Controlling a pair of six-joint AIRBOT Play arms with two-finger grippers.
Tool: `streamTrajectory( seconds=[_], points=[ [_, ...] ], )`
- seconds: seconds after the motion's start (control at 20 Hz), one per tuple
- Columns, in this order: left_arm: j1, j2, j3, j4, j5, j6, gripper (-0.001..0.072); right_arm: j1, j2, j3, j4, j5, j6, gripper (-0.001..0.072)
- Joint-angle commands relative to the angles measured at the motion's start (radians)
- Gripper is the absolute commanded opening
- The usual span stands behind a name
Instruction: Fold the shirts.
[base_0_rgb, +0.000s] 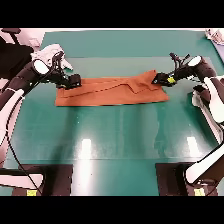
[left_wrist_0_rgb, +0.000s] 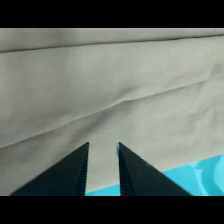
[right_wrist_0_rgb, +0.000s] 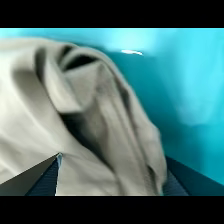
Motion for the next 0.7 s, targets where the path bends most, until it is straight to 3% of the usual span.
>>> streamTrajectory(
  seconds=[0.0, 0.1, 0.15, 0.3, 0.35, 0.5, 0.65],
  points=[
    [0.000, -0.001, 0.001, -0.004, 0.002, 0.000, 0.0221, 0.001, -0.030, -0.002, 0.073, 0.032, -0.002, 0.0712],
    [0.000, -0.018, 0.001, -0.045, 0.002, 0.019, 0.0221, 0.000, -0.030, -0.002, 0.072, 0.055, -0.002, 0.0658],
    [0.000, -0.035, 0.001, -0.090, 0.002, 0.048, 0.0221, -0.007, -0.030, -0.002, 0.073, 0.063, -0.002, 0.0552],
    [-0.017, -0.115, 0.001, -0.232, 0.023, 0.147, 0.0212, -0.006, -0.030, -0.002, 0.073, 0.089, -0.002, 0.0342],
    [-0.032, -0.138, 0.001, -0.262, 0.033, 0.188, 0.0127, -0.006, -0.030, -0.002, 0.072, 0.095, -0.006, 0.0261],
    [-0.104, -0.177, 0.005, -0.299, 0.103, 0.287, 0.0121, -0.006, -0.029, -0.002, 0.094, 0.126, -0.020, 0.0020],
    [-0.159, -0.179, 0.006, -0.283, 0.229, 0.290, 0.0120, -0.006, -0.016, -0.002, 0.179, 0.218, -0.019, 0.0017]
  ],
)
